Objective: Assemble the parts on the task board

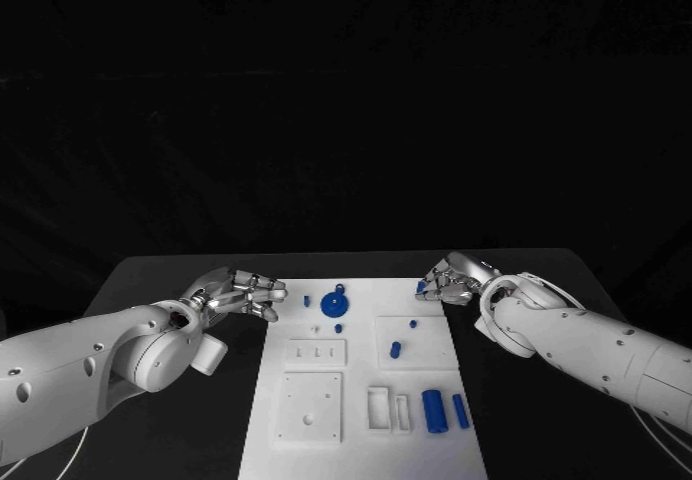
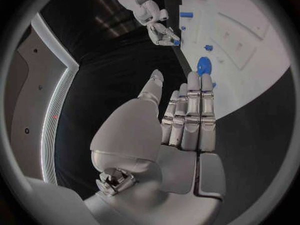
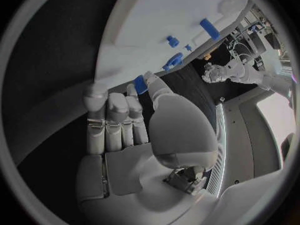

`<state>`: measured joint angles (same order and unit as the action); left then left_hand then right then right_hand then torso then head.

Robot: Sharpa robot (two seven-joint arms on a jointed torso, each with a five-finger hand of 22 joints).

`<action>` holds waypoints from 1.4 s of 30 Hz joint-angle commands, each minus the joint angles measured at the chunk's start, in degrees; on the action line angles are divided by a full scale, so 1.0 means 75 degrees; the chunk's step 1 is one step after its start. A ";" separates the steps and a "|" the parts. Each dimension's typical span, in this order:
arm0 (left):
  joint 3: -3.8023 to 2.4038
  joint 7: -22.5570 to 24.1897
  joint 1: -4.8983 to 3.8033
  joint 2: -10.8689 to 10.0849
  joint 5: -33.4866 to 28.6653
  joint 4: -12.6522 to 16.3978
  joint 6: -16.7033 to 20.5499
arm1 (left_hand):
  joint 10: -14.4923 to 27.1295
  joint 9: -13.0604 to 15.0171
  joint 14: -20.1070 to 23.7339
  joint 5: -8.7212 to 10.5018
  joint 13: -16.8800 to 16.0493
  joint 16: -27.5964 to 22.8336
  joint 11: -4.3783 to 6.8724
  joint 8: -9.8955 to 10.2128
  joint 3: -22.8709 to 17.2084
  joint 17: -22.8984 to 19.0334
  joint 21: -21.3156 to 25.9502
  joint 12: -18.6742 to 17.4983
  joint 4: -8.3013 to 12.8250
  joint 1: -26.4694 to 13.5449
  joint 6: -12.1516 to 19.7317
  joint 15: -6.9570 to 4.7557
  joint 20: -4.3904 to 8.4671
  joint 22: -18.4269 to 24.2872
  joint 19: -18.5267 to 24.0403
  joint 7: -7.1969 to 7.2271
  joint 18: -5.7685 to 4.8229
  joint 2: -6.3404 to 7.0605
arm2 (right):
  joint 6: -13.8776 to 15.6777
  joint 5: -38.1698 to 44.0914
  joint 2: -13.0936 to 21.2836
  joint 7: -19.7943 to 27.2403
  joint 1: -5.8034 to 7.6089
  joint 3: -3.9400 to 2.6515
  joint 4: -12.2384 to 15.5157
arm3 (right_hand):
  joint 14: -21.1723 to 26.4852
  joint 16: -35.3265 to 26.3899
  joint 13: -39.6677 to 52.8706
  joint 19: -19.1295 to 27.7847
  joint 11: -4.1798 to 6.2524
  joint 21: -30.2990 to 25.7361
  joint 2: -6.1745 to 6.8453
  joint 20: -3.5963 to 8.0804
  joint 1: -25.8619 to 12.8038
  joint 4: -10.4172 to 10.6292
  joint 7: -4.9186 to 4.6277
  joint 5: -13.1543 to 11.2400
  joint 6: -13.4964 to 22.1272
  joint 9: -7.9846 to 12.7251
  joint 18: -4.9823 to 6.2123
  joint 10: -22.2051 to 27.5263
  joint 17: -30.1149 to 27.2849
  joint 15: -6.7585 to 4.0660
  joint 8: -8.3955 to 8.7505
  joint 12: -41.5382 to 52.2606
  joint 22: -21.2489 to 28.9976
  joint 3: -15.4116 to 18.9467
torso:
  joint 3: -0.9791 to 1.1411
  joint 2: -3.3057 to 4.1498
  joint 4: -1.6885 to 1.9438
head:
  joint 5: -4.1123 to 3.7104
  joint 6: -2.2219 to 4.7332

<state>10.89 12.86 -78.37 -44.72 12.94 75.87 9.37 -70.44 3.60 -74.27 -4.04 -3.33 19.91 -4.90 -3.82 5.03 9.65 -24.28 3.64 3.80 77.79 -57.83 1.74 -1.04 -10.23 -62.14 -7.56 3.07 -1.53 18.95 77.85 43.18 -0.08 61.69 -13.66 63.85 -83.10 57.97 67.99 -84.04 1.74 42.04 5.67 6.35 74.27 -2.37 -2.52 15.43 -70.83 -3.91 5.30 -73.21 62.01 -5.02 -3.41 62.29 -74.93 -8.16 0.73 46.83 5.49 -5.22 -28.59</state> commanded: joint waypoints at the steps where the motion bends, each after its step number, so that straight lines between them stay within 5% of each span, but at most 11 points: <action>1: -0.0022 -0.0489 -0.0114 0.0053 0.0130 0.0012 -0.0179 | -0.0382 0.0008 -0.0076 -0.0023 -0.0015 0.0238 0.0105 0.0010 0.0083 0.0174 -0.0168 -0.0034 -0.0111 -0.0171 -0.0079 -0.0067 0.0095 -0.0112 -0.0007 0.0032 -0.0075 -0.0039 | -0.0013 0.0200 0.0000 -0.0145 0.0047 -0.0021 0.0164 | -0.0012 0.0032 0.0009 -0.0416 0.0013 0.0027 0.0006 0.0036 -0.0049 0.0016 -0.0013 0.0015 -0.0066 0.0001 -0.0044 -0.0020 0.0012 -0.0059 -0.0024 0.0039 -0.0031 0.0021 | -0.0003 -0.0016 -0.0012 | 0.0027 0.0025; 14: -0.0027 -0.1963 -0.0806 0.0707 0.0753 -0.0464 -0.0760 | -0.2033 0.0040 -0.0390 -0.0234 -0.0108 0.2123 0.0588 0.0004 0.0240 0.1263 -0.1646 0.0069 -0.0722 -0.0670 -0.0338 -0.0541 0.0593 -0.1159 -0.0124 0.0254 -0.0198 -0.0189 | -0.0340 0.0568 -0.0261 -0.0469 0.0157 -0.0042 0.0794 | -0.0011 0.0010 0.0017 -0.0413 0.0008 0.0020 0.0017 0.0033 -0.0068 0.0122 -0.0015 -0.0012 -0.0052 0.0002 -0.0049 -0.0017 0.0017 -0.0058 -0.0024 0.0028 -0.0025 -0.0010 | -0.0023 -0.0137 -0.0040 | 0.0173 0.0026; 16: -0.0027 -0.2082 -0.0862 0.0806 0.0803 -0.0538 -0.0926 | -0.2101 0.0040 -0.0340 -0.0346 -0.0157 0.2412 0.0628 0.0015 0.0250 0.1404 -0.1892 0.0165 -0.0744 -0.0749 -0.0374 -0.0584 0.0651 -0.1353 -0.0068 0.0272 -0.0212 -0.0178 | -0.0368 0.0603 -0.0302 -0.0502 0.0159 -0.0042 0.0842 | -0.0012 0.0009 0.0016 -0.0414 0.0009 0.0020 0.0019 0.0033 -0.0073 0.0137 -0.0014 -0.0011 -0.0051 0.0002 -0.0050 -0.0015 0.0019 -0.0057 -0.0024 0.0025 -0.0024 -0.0015 | -0.0023 -0.0145 -0.0046 | 0.0183 0.0016; 17: -0.0026 -0.2158 -0.0901 0.0883 0.0830 -0.0593 -0.1033 | -0.2134 0.0057 -0.0387 -0.0643 -0.0203 0.2553 0.0669 -0.0008 0.0239 0.1466 -0.2001 0.0285 -0.0724 -0.0731 -0.0469 -0.0621 0.0680 -0.1431 -0.0083 0.0300 -0.0208 -0.0177 | -0.0387 0.0629 -0.0333 -0.0524 0.0161 -0.0042 0.0874 | -0.0012 0.0008 0.0016 -0.0414 0.0009 0.0020 0.0020 0.0033 -0.0077 0.0147 -0.0013 -0.0010 -0.0050 0.0002 -0.0051 -0.0013 0.0020 -0.0057 -0.0024 0.0023 -0.0023 -0.0018 | -0.0022 -0.0155 -0.0053 | 0.0186 0.0013; 18: -0.0025 -0.2203 -0.0923 0.0932 0.0844 -0.0627 -0.1087 | -0.2102 0.0055 -0.0383 -0.0838 -0.0267 0.2756 0.0710 0.0003 0.0227 0.1557 -0.2165 0.0474 -0.0689 -0.0705 -0.0501 -0.0652 0.0724 -0.1557 -0.0065 0.0313 -0.0213 -0.0181 | -0.0406 0.0651 -0.0362 -0.0546 0.0162 -0.0042 0.0905 | -0.0013 0.0009 0.0017 -0.0414 0.0010 0.0020 0.0020 0.0033 -0.0081 0.0153 -0.0012 -0.0011 -0.0051 0.0002 -0.0051 -0.0014 0.0022 -0.0057 -0.0025 0.0024 -0.0023 -0.0019 | -0.0021 -0.0159 -0.0059 | 0.0193 0.0014; 24: -0.0019 -0.2540 -0.1041 0.1309 0.0961 -0.0876 -0.1234 | -0.2159 0.0054 -0.0349 -0.0778 -0.0504 0.3491 0.0799 0.0007 0.0261 0.1753 -0.2874 0.1133 -0.0646 -0.0818 -0.0513 -0.0770 0.0826 -0.2152 0.0149 0.0352 -0.0177 -0.0179 | -0.0486 0.0738 -0.0494 -0.0668 0.0165 -0.0036 0.1071 | -0.0012 -0.0002 0.0025 -0.0414 0.0011 0.0020 0.0044 0.0038 -0.0091 0.0205 -0.0011 0.0001 -0.0042 0.0001 -0.0048 -0.0011 0.0024 -0.0061 -0.0026 0.0024 -0.0022 -0.0049 | -0.0020 -0.0162 -0.0085 | 0.0258 -0.0005; 36: 0.0011 -0.3703 -0.1153 0.1947 0.1529 -0.1127 -0.0945 | -0.2149 0.0056 -0.0379 -0.0367 -0.0497 0.3476 0.0776 0.0006 0.0311 0.1541 -0.2966 0.1089 -0.0872 -0.1183 -0.0642 -0.0752 0.0806 -0.2304 0.0231 0.0385 -0.0148 -0.0135 | -0.0580 0.0775 -0.0696 -0.0796 0.0166 0.0003 0.1305 | -0.0013 -0.0009 0.0020 -0.0410 0.0007 0.0016 0.0034 0.0034 -0.0094 0.0223 -0.0018 -0.0036 -0.0023 0.0004 -0.0050 -0.0002 0.0023 -0.0057 -0.0023 0.0012 -0.0020 -0.0062 | -0.0014 -0.0162 -0.0073 | 0.0321 -0.0018; 42: 0.0013 -0.3957 -0.1163 0.2134 0.1737 -0.1189 -0.1022 | -0.2123 0.0057 -0.0273 -0.0170 -0.0383 0.3175 0.0693 0.0005 0.0211 0.1296 -0.2689 0.0659 -0.1042 -0.1386 -0.0642 -0.0663 0.0717 -0.2189 0.0297 0.0363 -0.0153 0.0026 | -0.0602 0.0778 -0.0790 -0.0826 0.0166 0.0017 0.1380 | -0.0008 -0.0032 0.0010 -0.0409 0.0002 0.0009 0.0029 0.0033 -0.0101 0.0248 -0.0021 -0.0034 -0.0011 0.0004 -0.0046 0.0018 0.0013 -0.0056 -0.0024 -0.0010 -0.0018 -0.0085 | -0.0012 -0.0161 -0.0080 | 0.0347 -0.0013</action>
<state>11.02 -13.95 -86.84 -29.02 23.61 67.03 2.52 -83.96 4.00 -76.42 -5.49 -6.24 43.85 0.72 -3.82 6.58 19.46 -44.56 8.73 -3.88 67.83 -62.38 -3.36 4.52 -26.71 -60.18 -4.63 2.20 -1.19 15.49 82.93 37.39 -5.81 62.92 -13.56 73.98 -83.10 57.97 68.13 -84.03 1.73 42.04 5.90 6.33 74.06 -0.78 -2.72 15.36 -70.89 -3.79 5.30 -73.21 62.12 -5.01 -3.35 62.28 -74.95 -8.79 0.65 45.60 4.89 -2.64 -28.68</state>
